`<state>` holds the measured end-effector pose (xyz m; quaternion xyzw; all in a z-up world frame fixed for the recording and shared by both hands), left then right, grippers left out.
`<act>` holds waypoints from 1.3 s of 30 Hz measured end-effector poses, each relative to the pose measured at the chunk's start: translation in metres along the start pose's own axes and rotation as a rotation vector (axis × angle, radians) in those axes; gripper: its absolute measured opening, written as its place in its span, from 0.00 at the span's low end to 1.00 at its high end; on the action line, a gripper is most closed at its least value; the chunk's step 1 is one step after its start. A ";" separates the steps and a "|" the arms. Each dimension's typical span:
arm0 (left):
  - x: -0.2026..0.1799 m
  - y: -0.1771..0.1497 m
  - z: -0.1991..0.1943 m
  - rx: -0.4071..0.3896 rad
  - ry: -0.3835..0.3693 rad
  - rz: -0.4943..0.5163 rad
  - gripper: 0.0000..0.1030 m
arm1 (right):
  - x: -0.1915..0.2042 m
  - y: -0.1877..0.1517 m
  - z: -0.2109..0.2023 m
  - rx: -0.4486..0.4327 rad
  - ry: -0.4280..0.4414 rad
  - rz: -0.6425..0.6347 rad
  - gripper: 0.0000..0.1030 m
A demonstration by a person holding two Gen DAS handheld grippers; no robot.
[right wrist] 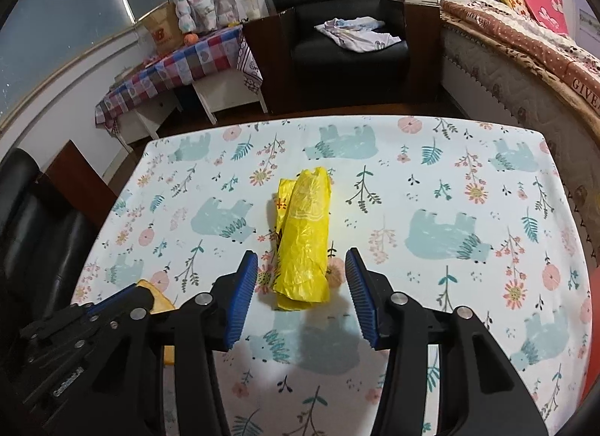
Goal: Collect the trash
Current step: 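Grasp the orange peel with the left gripper while the right grasps the yellow bag, then carry the orange peel and yellow bag over the pink bucket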
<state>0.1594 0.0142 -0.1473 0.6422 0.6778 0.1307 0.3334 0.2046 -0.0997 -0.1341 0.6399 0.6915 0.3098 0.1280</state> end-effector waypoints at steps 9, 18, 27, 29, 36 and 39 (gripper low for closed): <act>-0.003 0.001 -0.006 -0.009 0.011 0.010 0.05 | 0.001 -0.006 -0.004 0.015 0.004 0.010 0.16; -0.012 0.001 -0.019 -0.036 0.017 0.028 0.05 | 0.002 -0.018 -0.043 -0.022 0.019 0.000 0.15; -0.025 0.001 -0.031 -0.055 0.014 0.054 0.05 | -0.006 -0.032 -0.082 -0.062 0.013 0.011 0.15; -0.030 0.001 -0.034 -0.060 0.013 0.063 0.05 | -0.009 -0.034 -0.088 -0.068 0.012 0.014 0.15; -0.047 0.000 -0.043 -0.072 0.006 0.092 0.05 | -0.022 -0.044 -0.110 -0.098 -0.010 0.022 0.15; -0.054 -0.001 -0.045 -0.075 -0.002 0.103 0.05 | -0.028 -0.049 -0.118 -0.109 -0.017 0.032 0.15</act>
Point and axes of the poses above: each gripper's, at about its wrist camera, not at the fingertips, and z roughly the way its jaws point, x to its left, y to its top, the point moved 7 cm from there along z, roughly the way its jaws point, and after that the axes turned 1 degree about z, right-handed, at the moved point
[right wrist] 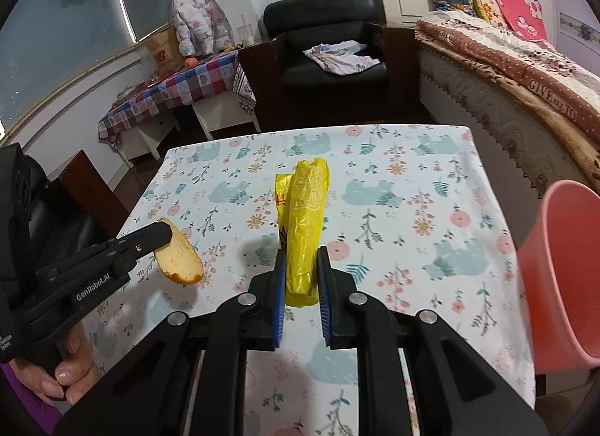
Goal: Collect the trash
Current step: 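Carry the orange peel and yellow bag over the pink bucket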
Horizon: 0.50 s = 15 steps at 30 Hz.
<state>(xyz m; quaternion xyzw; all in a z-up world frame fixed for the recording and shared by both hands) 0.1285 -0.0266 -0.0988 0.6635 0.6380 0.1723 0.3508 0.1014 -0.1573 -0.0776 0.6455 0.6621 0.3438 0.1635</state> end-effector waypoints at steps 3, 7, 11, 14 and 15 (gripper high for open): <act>-0.010 0.001 -0.002 -0.004 -0.008 0.014 0.05 | -0.007 -0.001 -0.008 -0.013 -0.007 0.013 0.15; -0.026 0.002 -0.004 -0.006 -0.022 0.039 0.05 | -0.018 -0.003 -0.019 -0.035 -0.023 0.029 0.15; -0.042 0.003 -0.005 -0.010 -0.035 0.069 0.05 | -0.033 -0.005 -0.029 -0.053 -0.037 0.059 0.15; -0.057 0.004 -0.006 -0.015 -0.045 0.093 0.05 | -0.043 -0.005 -0.035 -0.065 -0.045 0.082 0.15; -0.060 0.005 -0.006 -0.016 -0.048 0.099 0.05 | -0.048 -0.005 -0.038 -0.070 -0.049 0.089 0.15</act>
Point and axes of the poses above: each gripper's, at about its wrist camera, not at the fingertips, and z roughly the way its jaws point, x to its left, y to its top, the point moved 7 cm from there along z, roughly the way its jaws point, and after that the axes turned 1 degree about z, right-handed, at the moved point
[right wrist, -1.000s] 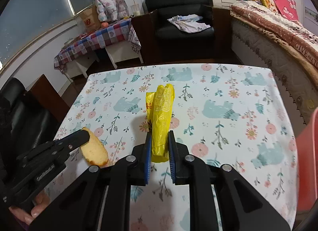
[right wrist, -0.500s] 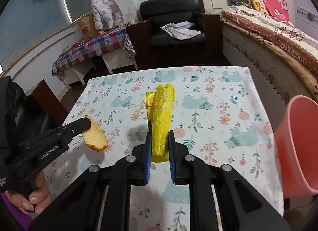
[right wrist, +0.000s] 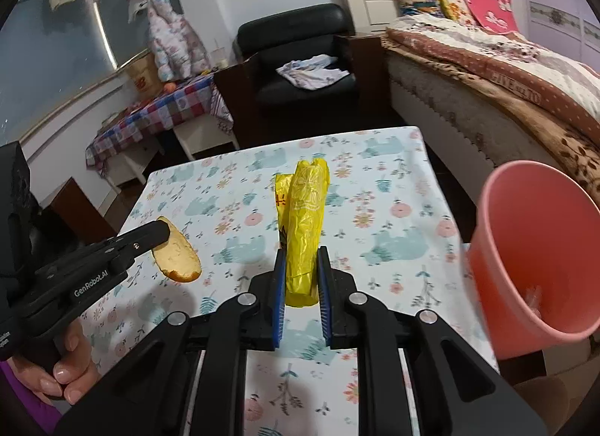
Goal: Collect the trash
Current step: 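Carry the orange peel and yellow bag over the pink bucket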
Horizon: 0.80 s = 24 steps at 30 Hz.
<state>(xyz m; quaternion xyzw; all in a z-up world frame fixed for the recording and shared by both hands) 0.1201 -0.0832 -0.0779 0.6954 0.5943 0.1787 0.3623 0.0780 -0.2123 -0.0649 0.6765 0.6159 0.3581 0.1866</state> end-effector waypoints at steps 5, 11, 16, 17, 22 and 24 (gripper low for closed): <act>-0.025 0.004 0.002 -0.004 -0.020 0.038 0.05 | -0.020 0.000 -0.010 -0.020 -0.020 0.030 0.15; -0.056 0.011 0.005 -0.013 -0.054 0.084 0.05 | -0.049 0.001 -0.024 -0.050 -0.062 0.081 0.15; -0.085 0.017 0.007 -0.026 -0.099 0.121 0.05 | -0.078 0.002 -0.035 -0.078 -0.101 0.137 0.15; -0.089 0.018 0.008 -0.027 -0.106 0.126 0.05 | -0.085 0.002 -0.038 -0.085 -0.110 0.148 0.15; -0.118 0.023 0.011 -0.030 -0.144 0.164 0.05 | -0.114 0.001 -0.049 -0.108 -0.153 0.191 0.15; -0.131 0.024 0.013 -0.031 -0.161 0.181 0.05 | -0.125 0.000 -0.053 -0.115 -0.172 0.207 0.15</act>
Point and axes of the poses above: each gripper's, at about its wrist camera, not at the fingertips, and z roughly the way its jaws point, x to its left, y to its top, the point moved 7 cm from there along z, roughly the way its jaws point, and after that the axes turned 1 degree about z, right-handed, at the moved point
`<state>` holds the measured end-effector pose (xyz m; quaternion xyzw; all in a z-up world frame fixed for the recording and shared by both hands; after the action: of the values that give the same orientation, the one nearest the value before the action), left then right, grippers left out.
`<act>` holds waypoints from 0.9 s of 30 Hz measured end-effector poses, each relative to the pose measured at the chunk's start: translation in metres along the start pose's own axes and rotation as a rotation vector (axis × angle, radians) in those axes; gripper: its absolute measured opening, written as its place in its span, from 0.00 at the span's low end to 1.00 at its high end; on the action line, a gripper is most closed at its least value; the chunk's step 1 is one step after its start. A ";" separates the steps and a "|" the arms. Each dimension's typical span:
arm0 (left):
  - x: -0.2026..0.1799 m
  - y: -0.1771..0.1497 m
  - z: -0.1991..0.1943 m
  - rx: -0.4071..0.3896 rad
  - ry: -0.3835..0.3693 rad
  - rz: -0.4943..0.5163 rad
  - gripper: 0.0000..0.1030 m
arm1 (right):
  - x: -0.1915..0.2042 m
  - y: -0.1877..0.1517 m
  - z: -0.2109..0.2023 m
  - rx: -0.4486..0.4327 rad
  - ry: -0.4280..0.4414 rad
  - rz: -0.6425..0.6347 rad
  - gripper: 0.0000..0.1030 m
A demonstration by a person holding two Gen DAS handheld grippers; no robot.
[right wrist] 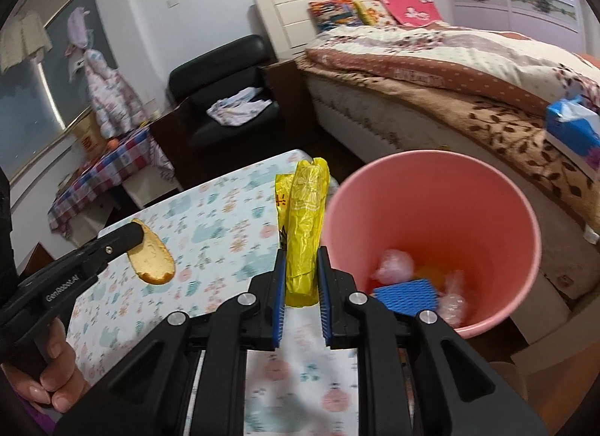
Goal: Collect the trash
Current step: 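Carry the orange peel and yellow bag over the pink bucket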
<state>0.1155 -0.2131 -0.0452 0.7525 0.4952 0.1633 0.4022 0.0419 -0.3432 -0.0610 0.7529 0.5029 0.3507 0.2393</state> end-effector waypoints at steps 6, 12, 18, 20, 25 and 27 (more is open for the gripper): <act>-0.030 0.008 0.010 0.000 -0.044 0.034 0.05 | -0.035 0.003 -0.004 -0.016 -0.048 0.060 0.15; -0.060 0.012 0.023 0.010 -0.082 0.073 0.05 | -0.061 0.004 -0.007 -0.025 -0.078 0.099 0.15; -0.090 0.013 0.035 0.023 -0.114 0.116 0.05 | -0.085 0.003 -0.009 -0.027 -0.105 0.131 0.15; -0.098 0.013 0.041 0.030 -0.123 0.130 0.05 | -0.089 0.003 -0.009 -0.026 -0.112 0.140 0.15; -0.118 0.012 0.055 0.047 -0.140 0.148 0.05 | -0.102 0.002 -0.010 -0.027 -0.123 0.163 0.15; -0.125 0.011 0.060 0.053 -0.144 0.156 0.05 | -0.106 0.002 -0.010 -0.026 -0.126 0.168 0.15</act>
<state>0.1040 -0.3512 -0.0549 0.8090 0.4091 0.1263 0.4028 0.0090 -0.4415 -0.0837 0.8097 0.4176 0.3280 0.2498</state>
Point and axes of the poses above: each gripper's, at about its wrist camera, not at the fingertips, and z roughly the way its jaws point, x to its left, y to its top, the point moved 7 cm from there along z, roughly the way its jaws point, and after that the axes turned 1 degree about z, right-handed, at the moved point
